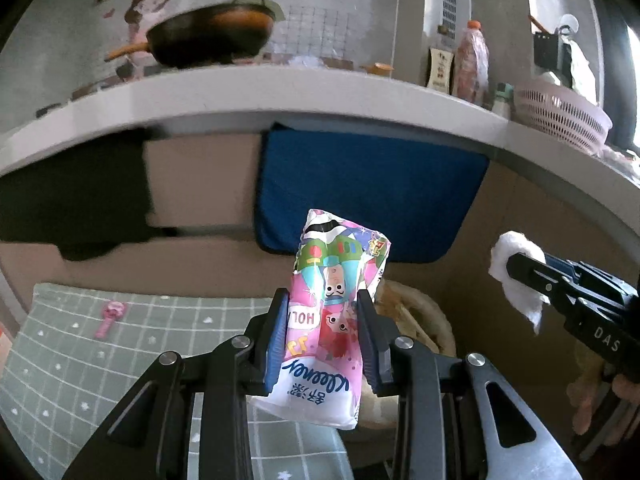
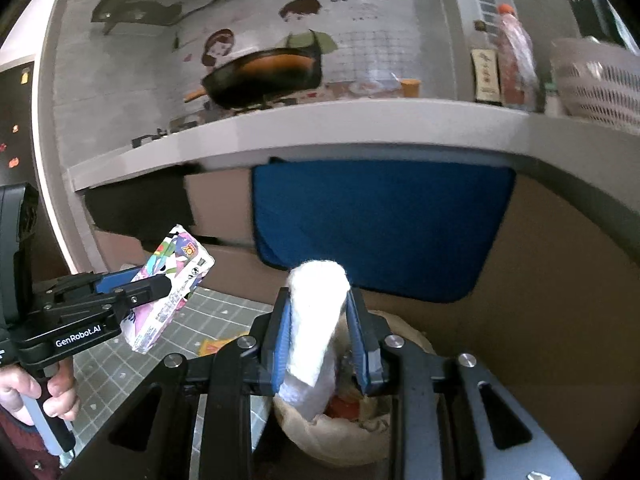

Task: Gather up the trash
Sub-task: 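Carry the tissue pack and white tissue over the trash bin and release both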

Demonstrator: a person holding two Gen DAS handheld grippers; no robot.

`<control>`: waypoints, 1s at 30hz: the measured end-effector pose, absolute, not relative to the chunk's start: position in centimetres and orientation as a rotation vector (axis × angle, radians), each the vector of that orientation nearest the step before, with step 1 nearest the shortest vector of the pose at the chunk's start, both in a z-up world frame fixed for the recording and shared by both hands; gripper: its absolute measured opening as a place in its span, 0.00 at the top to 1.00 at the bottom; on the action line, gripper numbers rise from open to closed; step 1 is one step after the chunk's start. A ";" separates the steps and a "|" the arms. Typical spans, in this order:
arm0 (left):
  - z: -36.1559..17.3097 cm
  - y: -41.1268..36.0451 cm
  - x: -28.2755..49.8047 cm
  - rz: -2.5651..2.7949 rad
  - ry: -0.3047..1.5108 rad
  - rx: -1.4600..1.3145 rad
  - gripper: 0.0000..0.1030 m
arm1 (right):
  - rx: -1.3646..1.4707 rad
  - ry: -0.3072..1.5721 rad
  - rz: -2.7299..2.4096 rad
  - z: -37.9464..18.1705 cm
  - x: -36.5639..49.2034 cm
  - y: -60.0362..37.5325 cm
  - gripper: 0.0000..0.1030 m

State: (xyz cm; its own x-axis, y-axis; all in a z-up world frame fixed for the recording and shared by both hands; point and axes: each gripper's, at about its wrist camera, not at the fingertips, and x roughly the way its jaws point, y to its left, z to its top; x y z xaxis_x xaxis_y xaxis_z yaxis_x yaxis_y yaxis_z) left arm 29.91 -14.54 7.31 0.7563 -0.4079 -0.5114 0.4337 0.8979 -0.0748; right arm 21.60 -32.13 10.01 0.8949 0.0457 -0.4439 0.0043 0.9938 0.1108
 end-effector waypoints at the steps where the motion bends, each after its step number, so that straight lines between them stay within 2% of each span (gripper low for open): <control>1: 6.8 -14.9 30.1 -0.457 0.557 0.044 0.68 | 0.118 0.471 0.014 9.5 21.7 -32.7 0.75; 11: 2.7 -16.8 33.4 -0.410 0.658 0.009 0.68 | 0.177 0.539 0.005 5.9 24.0 -34.6 0.75; 30: -0.9 -19.7 38.6 -0.491 0.768 -0.011 0.67 | 0.234 0.612 0.006 1.6 28.3 -36.8 0.74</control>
State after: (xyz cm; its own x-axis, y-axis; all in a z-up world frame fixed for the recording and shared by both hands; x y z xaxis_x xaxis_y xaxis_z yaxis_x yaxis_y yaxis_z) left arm 38.61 -19.68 -0.95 0.6125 -0.4293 -0.6638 0.4217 0.8877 -0.1850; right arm 28.29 -36.84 1.58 0.8192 0.0746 -0.5686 0.0634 0.9736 0.2192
